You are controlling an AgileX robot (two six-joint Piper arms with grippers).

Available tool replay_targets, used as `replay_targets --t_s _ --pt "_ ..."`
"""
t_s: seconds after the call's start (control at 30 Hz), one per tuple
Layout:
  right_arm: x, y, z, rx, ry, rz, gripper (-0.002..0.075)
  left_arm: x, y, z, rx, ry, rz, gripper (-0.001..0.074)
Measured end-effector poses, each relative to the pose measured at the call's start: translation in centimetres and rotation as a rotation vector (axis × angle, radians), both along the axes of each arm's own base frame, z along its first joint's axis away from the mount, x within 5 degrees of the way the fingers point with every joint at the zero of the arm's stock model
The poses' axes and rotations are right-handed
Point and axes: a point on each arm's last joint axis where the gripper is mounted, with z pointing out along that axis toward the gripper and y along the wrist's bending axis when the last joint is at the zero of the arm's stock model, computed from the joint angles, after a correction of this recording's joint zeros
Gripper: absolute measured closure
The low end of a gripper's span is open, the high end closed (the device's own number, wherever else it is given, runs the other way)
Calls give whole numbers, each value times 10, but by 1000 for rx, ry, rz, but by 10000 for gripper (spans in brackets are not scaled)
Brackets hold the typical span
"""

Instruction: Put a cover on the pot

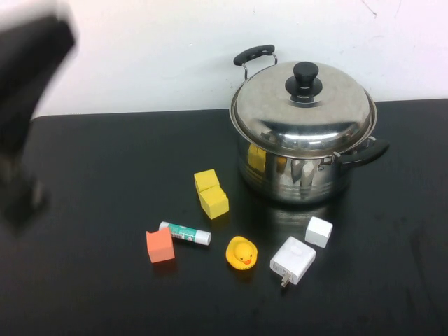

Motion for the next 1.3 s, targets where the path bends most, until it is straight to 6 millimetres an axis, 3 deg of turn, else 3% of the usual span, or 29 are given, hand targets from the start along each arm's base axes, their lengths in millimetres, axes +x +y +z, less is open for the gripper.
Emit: replay_targets --t_s 0.23,0.5,0.67,0.9,1.03,1.2,1.3 --pt "0 0 0 0 0 0 728 -25 17 -58 -43 98 14 736" --pt "0 0 0 0 0 0 728 -32 7 -115 138 160 -97 736" --pt "0 0 0 0 0 0 728 -29 9 -126 228 115 -49 736" --pt "0 0 0 0 0 0 728 -19 22 -122 215 89 135 736" --pt "0 0 0 0 0 0 728 -15 33 -117 70 154 241 736" --pt "0 0 0 0 0 0 728 -21 65 -118 -337 353 474 736" --pt "0 0 0 0 0 0 728 -33 88 -129 -598 506 678 736"
